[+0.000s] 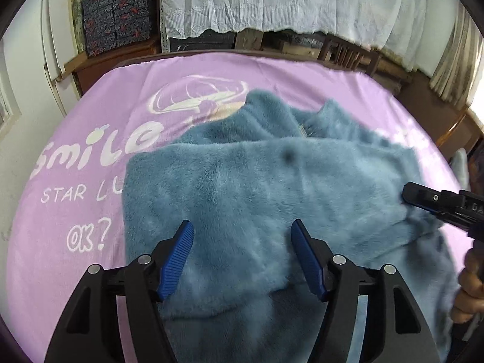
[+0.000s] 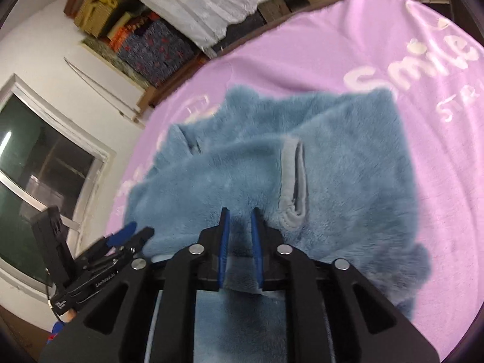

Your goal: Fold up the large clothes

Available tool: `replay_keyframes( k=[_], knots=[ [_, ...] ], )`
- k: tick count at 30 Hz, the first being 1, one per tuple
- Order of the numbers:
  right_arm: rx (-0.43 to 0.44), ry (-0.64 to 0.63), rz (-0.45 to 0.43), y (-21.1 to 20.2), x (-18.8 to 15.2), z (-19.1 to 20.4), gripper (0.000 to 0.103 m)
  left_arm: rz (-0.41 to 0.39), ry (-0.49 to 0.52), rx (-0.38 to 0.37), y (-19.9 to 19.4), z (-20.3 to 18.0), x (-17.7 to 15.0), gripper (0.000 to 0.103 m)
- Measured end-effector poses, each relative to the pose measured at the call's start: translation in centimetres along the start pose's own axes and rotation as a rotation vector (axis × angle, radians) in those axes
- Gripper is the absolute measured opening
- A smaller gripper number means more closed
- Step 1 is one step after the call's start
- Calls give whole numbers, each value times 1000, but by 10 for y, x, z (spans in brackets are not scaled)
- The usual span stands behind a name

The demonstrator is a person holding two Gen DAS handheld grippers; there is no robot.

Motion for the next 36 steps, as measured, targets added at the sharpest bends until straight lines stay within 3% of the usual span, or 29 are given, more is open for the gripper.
replay_keyframes(
  k=[4,9,13,16,19,22,28,36],
  knots=[
    [-19,7,-79,-33,1,-11,31,-24,-17,-15,-19,4,-11,68],
    [-75,95,-4,-20,-11,-44,27,18,-7,26,-7,9,-15,69],
    [-72,86,-14,-21,-10,-43,28,6,34,66,-6,4,-18,70],
    [-32,99,-52,-34,-9,-42,29,-13,-8,29,-18,10,-20,70],
    [-2,100,-103,-63,-19,-47,42,-45,-63,-35,-44,22,-30,71],
    [-6,87,-116,-87,-35,-58,48,-55,-75,-45,-66,35,-47,76],
    [-6,98,-61,-102,-60,-78,48,22,-76,-91,-65,48,-70,76],
    [15,119,-6,-83,-55,-82,48,110,-22,-159,-39,27,-70,73]
  ],
)
Point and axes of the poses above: each gripper's, at about its wrist camera, not at the fingertips, and y roughly the way its jaws point, z to its left, x to its top, the point moved 6 cm from there along y, roughly the way its jaws point, and after that the axes turned 2 degrees about -y, right-handed, at the moved point
